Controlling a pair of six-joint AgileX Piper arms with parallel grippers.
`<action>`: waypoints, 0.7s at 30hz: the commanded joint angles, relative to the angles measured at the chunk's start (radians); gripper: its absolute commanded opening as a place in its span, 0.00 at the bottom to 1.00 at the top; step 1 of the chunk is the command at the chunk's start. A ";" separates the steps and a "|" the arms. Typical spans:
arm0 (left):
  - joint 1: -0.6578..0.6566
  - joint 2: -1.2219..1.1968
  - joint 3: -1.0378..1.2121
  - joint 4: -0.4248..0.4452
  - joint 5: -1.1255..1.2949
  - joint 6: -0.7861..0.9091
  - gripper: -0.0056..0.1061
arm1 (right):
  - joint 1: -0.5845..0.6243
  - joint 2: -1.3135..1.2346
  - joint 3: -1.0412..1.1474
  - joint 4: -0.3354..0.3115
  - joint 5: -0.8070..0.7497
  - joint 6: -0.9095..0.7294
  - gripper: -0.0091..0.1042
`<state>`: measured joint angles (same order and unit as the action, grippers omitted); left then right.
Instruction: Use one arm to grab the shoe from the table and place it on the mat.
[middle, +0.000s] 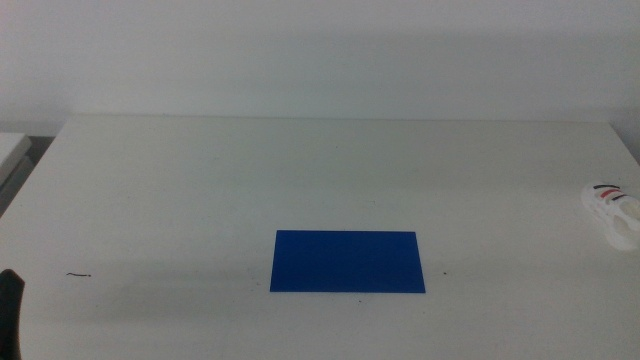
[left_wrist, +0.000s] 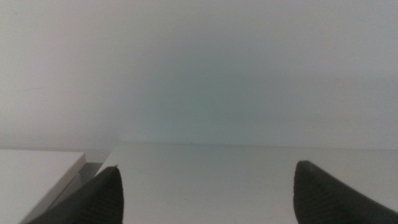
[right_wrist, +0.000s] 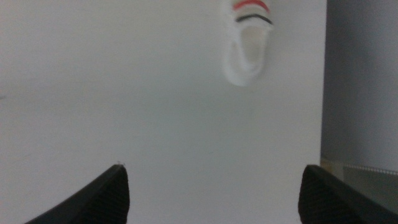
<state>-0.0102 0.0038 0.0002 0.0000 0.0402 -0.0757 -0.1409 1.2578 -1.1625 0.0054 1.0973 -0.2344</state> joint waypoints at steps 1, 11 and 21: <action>0.000 -0.004 0.000 0.000 -0.014 -0.001 0.89 | -0.048 0.108 -0.035 0.000 -0.028 -0.028 0.90; 0.000 -0.004 0.000 0.000 -0.014 -0.001 0.89 | -0.079 0.477 -0.115 0.036 -0.385 -0.099 0.90; 0.000 -0.004 0.000 0.000 -0.014 -0.001 0.89 | -0.068 0.679 -0.115 0.031 -0.615 -0.096 0.89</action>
<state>-0.0102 0.0038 0.0002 0.0000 0.0402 -0.0757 -0.2103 1.9201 -1.2703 0.0373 0.5177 -0.3218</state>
